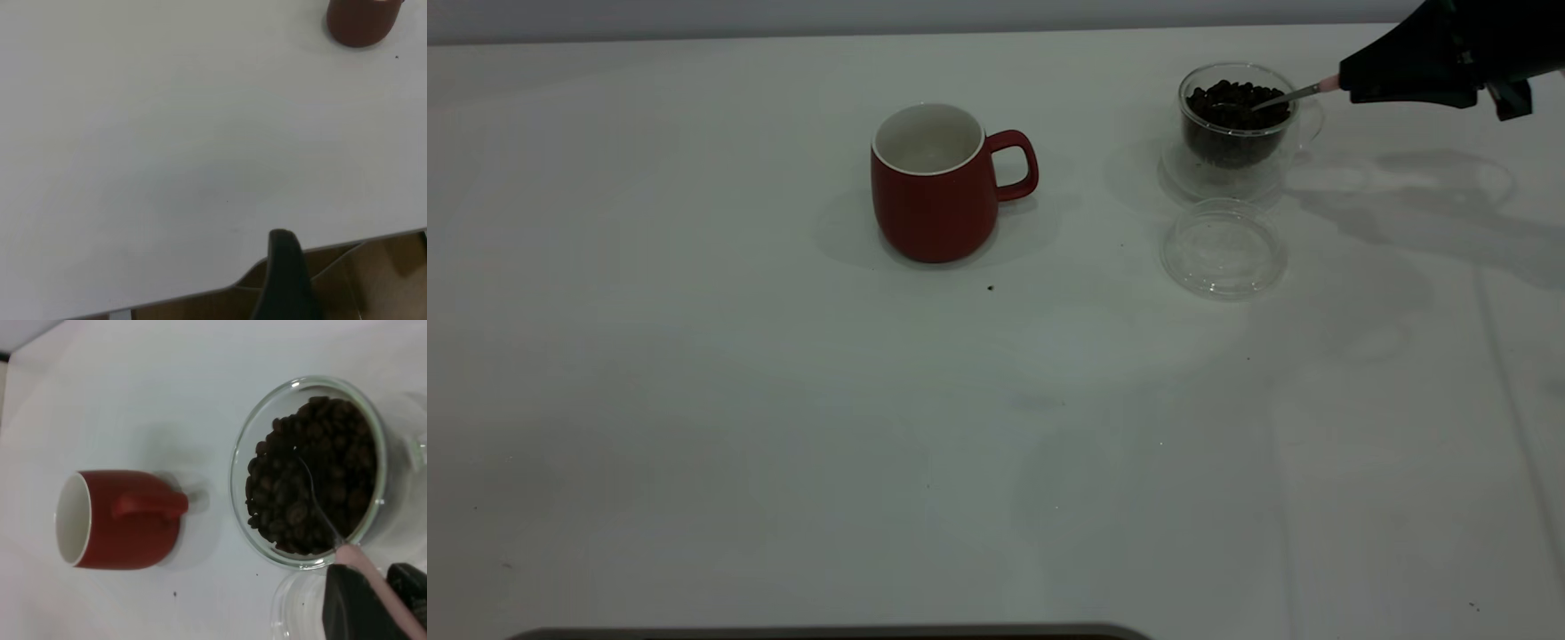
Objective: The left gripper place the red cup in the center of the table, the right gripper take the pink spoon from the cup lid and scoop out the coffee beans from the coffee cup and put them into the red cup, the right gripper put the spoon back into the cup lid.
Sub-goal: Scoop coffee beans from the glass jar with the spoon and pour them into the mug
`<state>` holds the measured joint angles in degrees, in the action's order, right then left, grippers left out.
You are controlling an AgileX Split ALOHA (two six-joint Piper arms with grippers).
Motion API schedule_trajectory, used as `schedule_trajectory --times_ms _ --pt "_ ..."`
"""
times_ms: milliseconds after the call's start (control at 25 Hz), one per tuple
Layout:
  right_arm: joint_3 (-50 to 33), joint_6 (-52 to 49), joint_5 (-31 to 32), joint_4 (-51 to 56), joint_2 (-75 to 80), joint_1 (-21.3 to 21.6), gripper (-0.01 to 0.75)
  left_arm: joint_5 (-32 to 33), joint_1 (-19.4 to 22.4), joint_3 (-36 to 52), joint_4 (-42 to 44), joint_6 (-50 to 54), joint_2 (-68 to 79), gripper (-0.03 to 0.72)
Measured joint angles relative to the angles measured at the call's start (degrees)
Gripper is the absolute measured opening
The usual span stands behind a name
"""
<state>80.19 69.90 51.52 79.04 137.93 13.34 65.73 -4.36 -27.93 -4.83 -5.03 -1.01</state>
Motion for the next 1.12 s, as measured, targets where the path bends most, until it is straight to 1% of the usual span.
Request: schedule_trajectory --times_ms 160,280,480,720,920,1040,1120 --pt "0.0 -4.0 1.7 0.0 0.0 1.6 0.096 0.0 0.0 0.0 0.0 0.0 0.0 0.587" --pt "0.0 -5.9 3.3 0.0 0.0 2.0 0.096 0.0 0.0 0.0 0.0 0.0 0.0 0.587" --pt "0.0 -7.5 3.7 0.0 0.0 2.2 0.096 0.0 0.0 0.0 0.0 0.0 0.0 0.587" --pt "0.0 -10.0 4.5 0.0 0.0 3.7 0.096 0.0 0.0 0.0 0.0 0.0 0.0 0.587" --pt "0.0 -11.0 7.5 0.0 0.0 5.1 0.096 0.0 0.0 0.0 0.0 0.0 0.0 0.587" --pt "0.0 -11.8 8.6 0.1 0.1 5.3 0.096 0.0 0.0 0.0 0.0 -0.1 0.0 0.587" --pt "0.0 -12.8 10.6 0.8 0.6 5.3 0.096 0.0 0.0 0.0 0.0 -0.1 0.0 0.587"
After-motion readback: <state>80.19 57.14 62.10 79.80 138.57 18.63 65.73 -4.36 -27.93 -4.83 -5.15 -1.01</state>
